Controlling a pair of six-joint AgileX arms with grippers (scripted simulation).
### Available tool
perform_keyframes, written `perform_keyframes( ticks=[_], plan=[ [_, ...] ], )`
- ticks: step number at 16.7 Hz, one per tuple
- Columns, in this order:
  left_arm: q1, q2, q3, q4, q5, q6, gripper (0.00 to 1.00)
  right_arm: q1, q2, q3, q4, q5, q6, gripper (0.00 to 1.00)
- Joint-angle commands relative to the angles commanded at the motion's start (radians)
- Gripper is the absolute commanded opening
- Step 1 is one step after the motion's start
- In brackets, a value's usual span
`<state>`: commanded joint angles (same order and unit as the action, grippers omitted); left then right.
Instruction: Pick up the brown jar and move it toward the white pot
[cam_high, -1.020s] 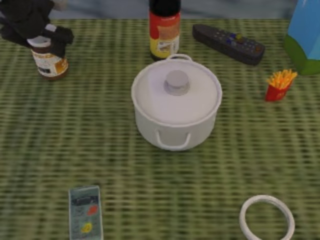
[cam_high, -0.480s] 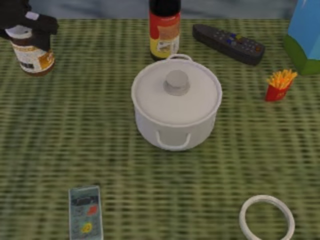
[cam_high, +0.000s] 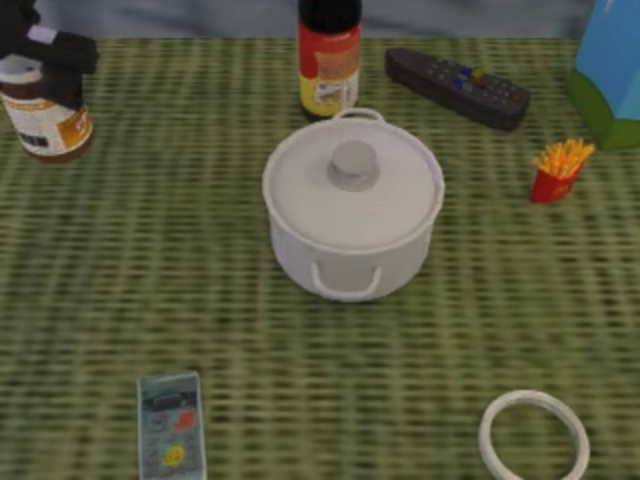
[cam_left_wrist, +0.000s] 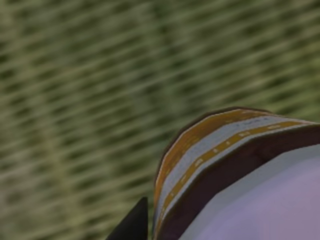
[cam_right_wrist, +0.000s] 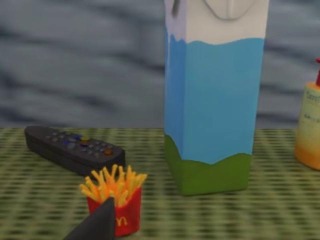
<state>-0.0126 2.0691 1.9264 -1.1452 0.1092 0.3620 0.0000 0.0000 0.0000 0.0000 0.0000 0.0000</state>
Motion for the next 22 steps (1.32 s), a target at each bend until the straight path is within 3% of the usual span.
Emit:
perform_keyframes(
  ticks=[5, 15, 22],
  plan=[
    [-0.041, -0.016, -0.046, 0.035, -0.025, -0.067, 0.00, 0.000, 0.000, 0.000, 0.000, 0.000, 0.000, 1.00],
    [-0.293, -0.164, -0.427, 0.275, -0.198, -0.620, 0.00, 0.000, 0.000, 0.000, 0.000, 0.000, 0.000, 1.00],
    [-0.316, -0.178, -0.470, 0.306, -0.216, -0.666, 0.00, 0.000, 0.000, 0.000, 0.000, 0.000, 0.000, 1.00]
  ],
)
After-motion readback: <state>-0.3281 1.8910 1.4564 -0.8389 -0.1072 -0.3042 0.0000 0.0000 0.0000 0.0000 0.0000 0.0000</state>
